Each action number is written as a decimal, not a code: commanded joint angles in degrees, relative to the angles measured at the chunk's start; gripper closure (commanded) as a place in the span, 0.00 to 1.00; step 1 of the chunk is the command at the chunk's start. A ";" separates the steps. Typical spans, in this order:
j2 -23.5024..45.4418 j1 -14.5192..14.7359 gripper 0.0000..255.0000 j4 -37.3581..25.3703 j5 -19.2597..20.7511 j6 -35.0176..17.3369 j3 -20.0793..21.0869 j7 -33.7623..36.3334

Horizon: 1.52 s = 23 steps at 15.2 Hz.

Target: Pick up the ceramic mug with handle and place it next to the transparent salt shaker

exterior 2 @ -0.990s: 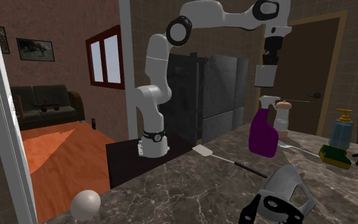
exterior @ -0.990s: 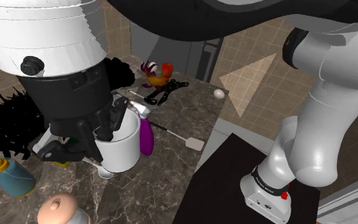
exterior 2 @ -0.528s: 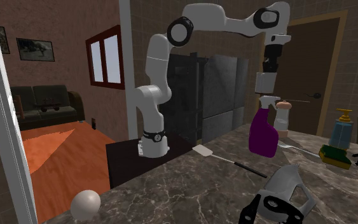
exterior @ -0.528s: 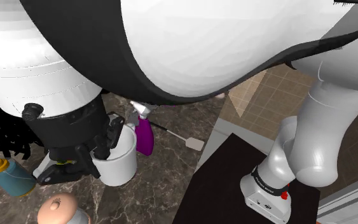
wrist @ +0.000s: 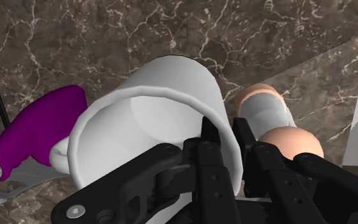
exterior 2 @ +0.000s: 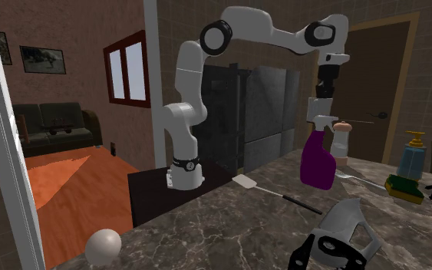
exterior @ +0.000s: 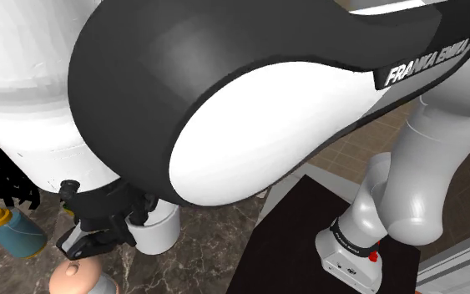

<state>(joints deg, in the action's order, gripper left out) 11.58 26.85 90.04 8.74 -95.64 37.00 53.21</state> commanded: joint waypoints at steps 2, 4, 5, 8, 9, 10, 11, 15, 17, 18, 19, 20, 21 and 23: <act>-0.12 -0.11 1.00 2.44 -0.02 -2.37 -0.03 0.23; -0.09 -0.21 1.00 3.95 0.04 -3.89 -0.08 0.32; -0.05 -0.24 1.00 4.68 0.08 -4.65 -0.11 0.38; 0.15 -0.32 1.00 6.76 0.27 -6.88 -0.20 0.58; 0.25 -0.34 1.00 7.42 0.36 -7.62 -0.23 0.66; 0.37 -0.35 1.00 8.07 0.45 -8.35 -0.26 0.74; 0.49 -0.35 1.00 8.69 0.56 -9.07 -0.30 0.84; 1.14 -0.33 1.00 11.06 1.08 -11.93 -0.46 1.26; 1.55 -0.29 1.00 12.15 1.40 -13.33 -0.56 1.51; 1.77 -0.26 1.00 12.67 1.57 -14.03 -0.61 1.65; 2.01 -0.23 1.00 13.18 1.76 -14.72 -0.66 1.79; 2.26 -0.20 1.00 13.67 1.95 -15.40 -0.72 1.93; 2.52 -0.16 1.00 14.15 2.15 -16.09 -0.79 2.09; 3.08 -0.06 1.00 15.07 2.59 -17.44 -0.92 2.41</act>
<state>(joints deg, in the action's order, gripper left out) 14.54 26.76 104.51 11.19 -112.35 36.11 55.46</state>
